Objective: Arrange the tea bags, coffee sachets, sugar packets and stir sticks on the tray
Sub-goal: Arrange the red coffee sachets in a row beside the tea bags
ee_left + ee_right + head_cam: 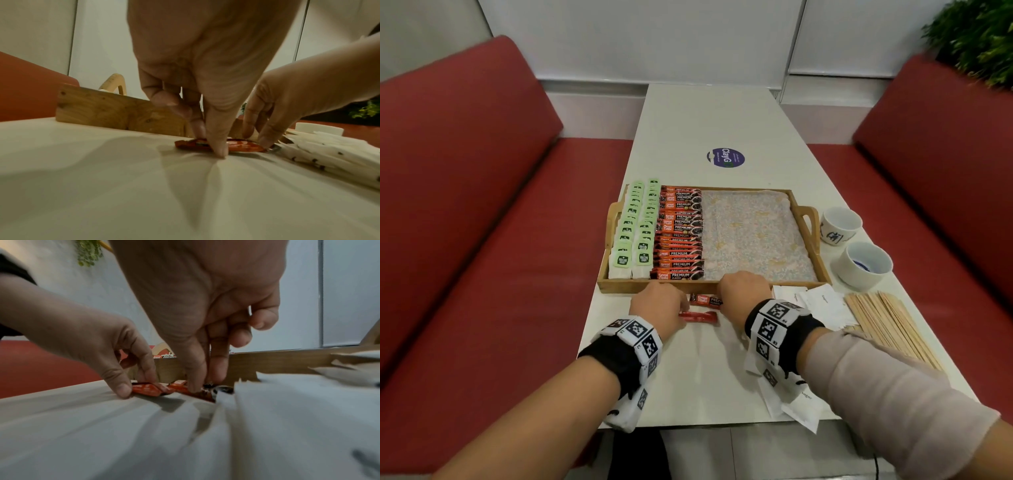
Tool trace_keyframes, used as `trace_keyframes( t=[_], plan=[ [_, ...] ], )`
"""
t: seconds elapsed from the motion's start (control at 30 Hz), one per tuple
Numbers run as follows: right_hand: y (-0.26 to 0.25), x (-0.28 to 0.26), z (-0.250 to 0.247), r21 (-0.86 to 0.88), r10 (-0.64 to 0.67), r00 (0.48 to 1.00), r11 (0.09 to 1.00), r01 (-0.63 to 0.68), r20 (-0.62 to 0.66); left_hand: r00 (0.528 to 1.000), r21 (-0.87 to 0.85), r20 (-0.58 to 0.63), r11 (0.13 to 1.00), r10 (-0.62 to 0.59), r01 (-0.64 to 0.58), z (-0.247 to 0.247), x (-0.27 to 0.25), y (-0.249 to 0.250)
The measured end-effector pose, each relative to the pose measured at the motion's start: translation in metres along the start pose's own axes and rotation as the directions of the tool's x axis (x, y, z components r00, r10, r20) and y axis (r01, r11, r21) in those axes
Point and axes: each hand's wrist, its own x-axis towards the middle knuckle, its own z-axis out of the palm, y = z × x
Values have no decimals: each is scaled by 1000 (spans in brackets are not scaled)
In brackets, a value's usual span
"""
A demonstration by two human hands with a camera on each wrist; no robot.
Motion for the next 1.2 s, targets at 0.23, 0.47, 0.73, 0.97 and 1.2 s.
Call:
trace_keyframes(
  t=[0.23,0.47,0.73,0.97,1.2],
  plan=[
    [-3,-3,1,-18,9,999,1000,-8,31,1000,3,14,1000,10,-10,0,-6,-4],
    [-6,-1,-2,14,1,998,1000,-2,70,999,-328,51,944,-3,19,-17,-4,-21],
    [0,8,-26,291,-52,995,956,25,87,987,-574,-51,813,-151,95,-34,8,-32],
    [7,35,-51,539,2,999,842,25,-48,941,-703,-162,704,-298,102,-52,31,-46],
    [4,81,-61,576,70,993,817,-1,-97,912,-702,-263,711,-314,43,-72,58,-62]
  ],
)
